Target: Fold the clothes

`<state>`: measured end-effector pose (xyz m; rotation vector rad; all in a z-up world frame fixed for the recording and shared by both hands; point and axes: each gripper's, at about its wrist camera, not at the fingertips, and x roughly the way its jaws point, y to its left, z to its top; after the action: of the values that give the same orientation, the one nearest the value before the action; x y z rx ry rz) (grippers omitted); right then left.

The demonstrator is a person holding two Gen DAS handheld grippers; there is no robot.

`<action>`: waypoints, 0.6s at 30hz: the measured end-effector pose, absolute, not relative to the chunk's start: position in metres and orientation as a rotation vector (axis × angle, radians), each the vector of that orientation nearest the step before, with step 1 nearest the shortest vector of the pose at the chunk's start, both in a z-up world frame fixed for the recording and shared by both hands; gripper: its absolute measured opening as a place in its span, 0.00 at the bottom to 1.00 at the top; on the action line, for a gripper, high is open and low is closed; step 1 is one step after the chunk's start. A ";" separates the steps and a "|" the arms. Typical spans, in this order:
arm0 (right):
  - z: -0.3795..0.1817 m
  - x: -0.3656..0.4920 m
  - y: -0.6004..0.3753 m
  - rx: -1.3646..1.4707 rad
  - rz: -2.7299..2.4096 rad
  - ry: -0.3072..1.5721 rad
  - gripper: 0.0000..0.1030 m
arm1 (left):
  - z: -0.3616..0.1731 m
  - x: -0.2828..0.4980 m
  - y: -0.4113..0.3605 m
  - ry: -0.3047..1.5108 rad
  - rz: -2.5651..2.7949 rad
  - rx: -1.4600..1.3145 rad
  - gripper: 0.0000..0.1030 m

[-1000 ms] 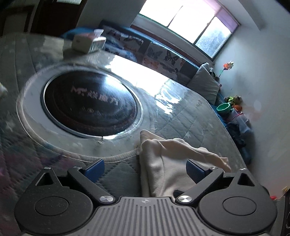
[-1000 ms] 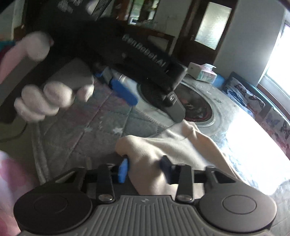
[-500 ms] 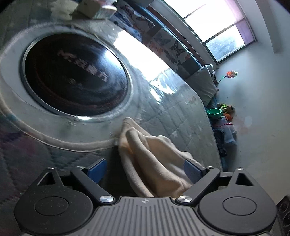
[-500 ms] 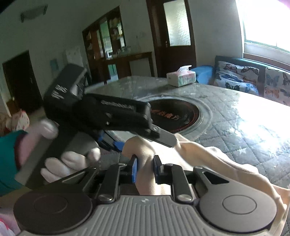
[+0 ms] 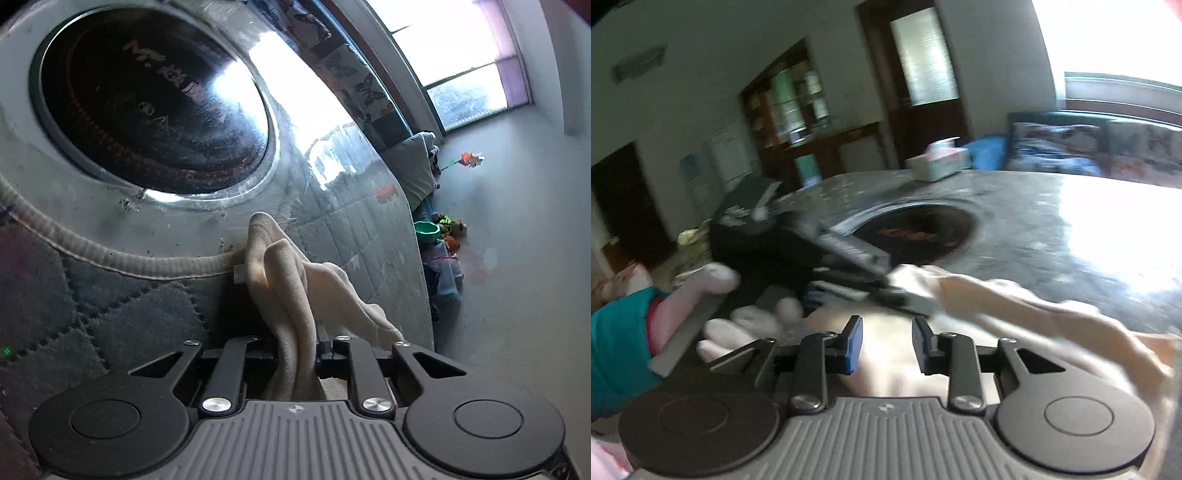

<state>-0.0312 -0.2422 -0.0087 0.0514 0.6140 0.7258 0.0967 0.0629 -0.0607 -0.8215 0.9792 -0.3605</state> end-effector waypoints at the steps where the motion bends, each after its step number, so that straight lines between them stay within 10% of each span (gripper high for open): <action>1: -0.009 -0.030 -0.252 0.066 0.693 0.613 0.28 | -0.059 0.096 0.062 0.974 -0.361 -0.805 0.17; 18: -0.056 -0.002 -0.369 0.209 0.193 0.658 0.42 | -0.048 0.090 0.048 0.951 -0.327 -0.662 0.17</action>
<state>-0.0019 -0.3692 -0.0558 0.2095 0.6580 0.1928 0.0902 0.0477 -0.0477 -0.6618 0.9508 -0.3271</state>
